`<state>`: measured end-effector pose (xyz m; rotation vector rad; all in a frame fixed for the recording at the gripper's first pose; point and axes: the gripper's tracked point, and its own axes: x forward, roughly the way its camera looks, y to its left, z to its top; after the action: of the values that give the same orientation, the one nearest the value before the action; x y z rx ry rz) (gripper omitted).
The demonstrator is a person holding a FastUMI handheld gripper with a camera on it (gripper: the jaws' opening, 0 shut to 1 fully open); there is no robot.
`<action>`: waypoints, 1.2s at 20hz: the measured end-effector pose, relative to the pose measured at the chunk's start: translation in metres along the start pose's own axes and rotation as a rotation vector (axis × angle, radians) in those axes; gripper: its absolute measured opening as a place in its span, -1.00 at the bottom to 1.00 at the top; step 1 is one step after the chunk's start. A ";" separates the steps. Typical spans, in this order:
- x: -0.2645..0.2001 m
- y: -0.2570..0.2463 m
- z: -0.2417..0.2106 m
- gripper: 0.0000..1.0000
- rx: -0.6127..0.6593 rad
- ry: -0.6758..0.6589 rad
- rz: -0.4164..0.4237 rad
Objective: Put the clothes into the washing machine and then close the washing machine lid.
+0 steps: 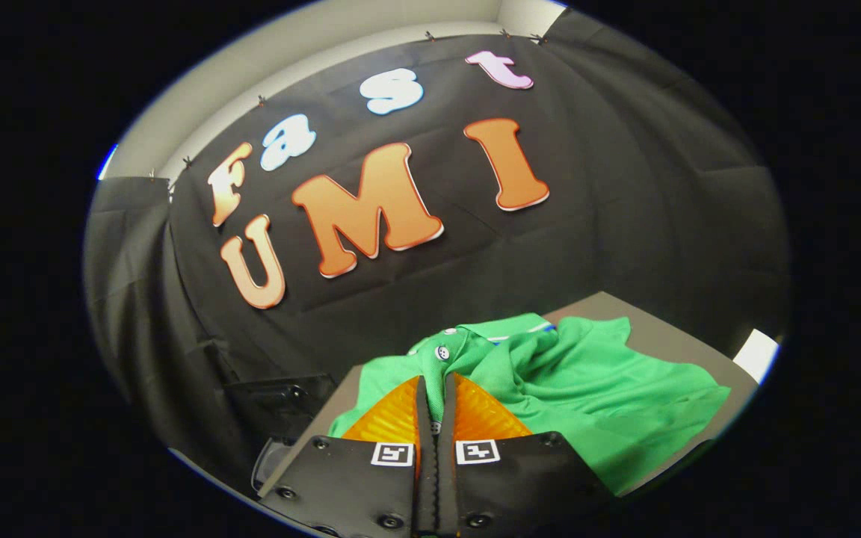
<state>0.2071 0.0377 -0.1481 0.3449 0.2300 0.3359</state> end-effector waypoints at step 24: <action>-0.070 0.327 0.046 -0.86 -0.247 -0.278 0.218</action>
<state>0.0638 0.2894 0.0253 0.1691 -0.1236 0.5209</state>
